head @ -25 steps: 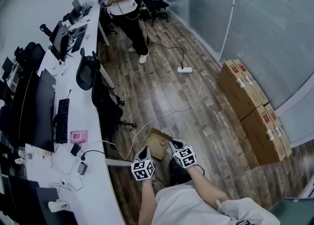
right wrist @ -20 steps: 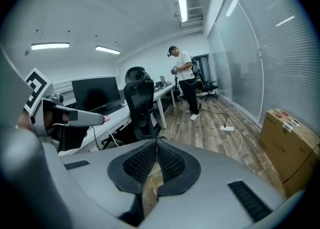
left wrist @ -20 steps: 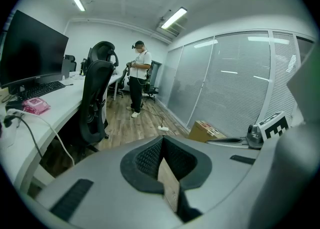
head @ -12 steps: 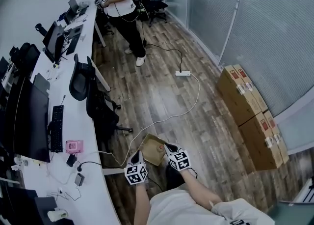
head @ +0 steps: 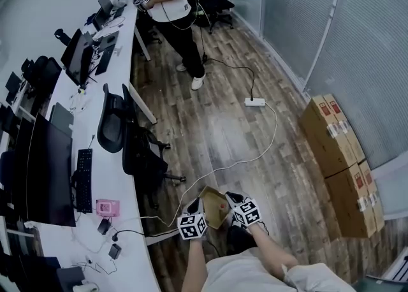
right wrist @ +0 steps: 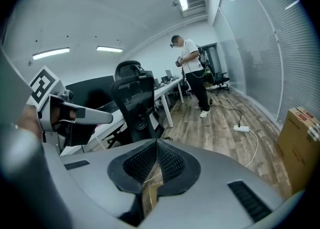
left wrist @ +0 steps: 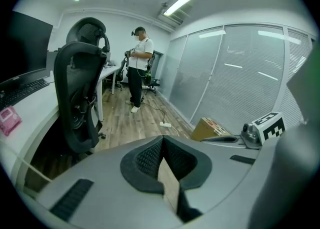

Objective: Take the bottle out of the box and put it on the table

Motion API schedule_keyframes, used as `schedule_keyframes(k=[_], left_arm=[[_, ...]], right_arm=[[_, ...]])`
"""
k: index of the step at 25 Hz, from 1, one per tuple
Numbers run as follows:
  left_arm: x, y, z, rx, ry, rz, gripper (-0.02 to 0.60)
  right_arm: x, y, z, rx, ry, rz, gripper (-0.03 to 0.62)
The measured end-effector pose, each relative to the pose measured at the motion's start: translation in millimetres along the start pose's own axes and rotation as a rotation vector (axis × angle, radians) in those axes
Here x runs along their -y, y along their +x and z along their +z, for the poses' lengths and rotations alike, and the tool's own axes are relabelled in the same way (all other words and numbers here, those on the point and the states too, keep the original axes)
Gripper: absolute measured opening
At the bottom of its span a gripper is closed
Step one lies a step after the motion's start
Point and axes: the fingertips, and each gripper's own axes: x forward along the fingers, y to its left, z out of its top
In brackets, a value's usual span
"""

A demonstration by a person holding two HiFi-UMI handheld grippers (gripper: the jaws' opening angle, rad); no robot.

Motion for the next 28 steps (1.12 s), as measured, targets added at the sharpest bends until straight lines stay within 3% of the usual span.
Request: schedule_keyframes(k=[5,8,11,16,21,25,28], left_arm=[[4,39,18,-0.05,0.051,-0.034,0.014],[-5,53,25,-0.067,0.073,-0.022,0.014],[-20,63,19,-0.094,0.096,-0.004,0.014],[-45,74,-15,-0.142,0.065,-0.007,0.014],[-65,95,-74,-0.19,0.063,-0.029,0.014],[-89,141,-76,-0.152,0.123,-0.029,0.014],[-104,160,-148,-0.228,0.076,-0.066,0.014]], right_arm=[[19,29,22,-0.038,-0.017,0.055,0.04],[20,49,28,-0.057,0.006,0.138,0.04],[25,70,21,-0.093,0.011,0.154,0.04],[28,87,0,-0.195,0.01,0.188,0.04],[48,106,-40,-0.196,0.052,0.205,0.04],[91,140,-83,-0.189,-0.029,0.117,0.04],[106,148,-136,-0.204,0.106,0.067,0.04]])
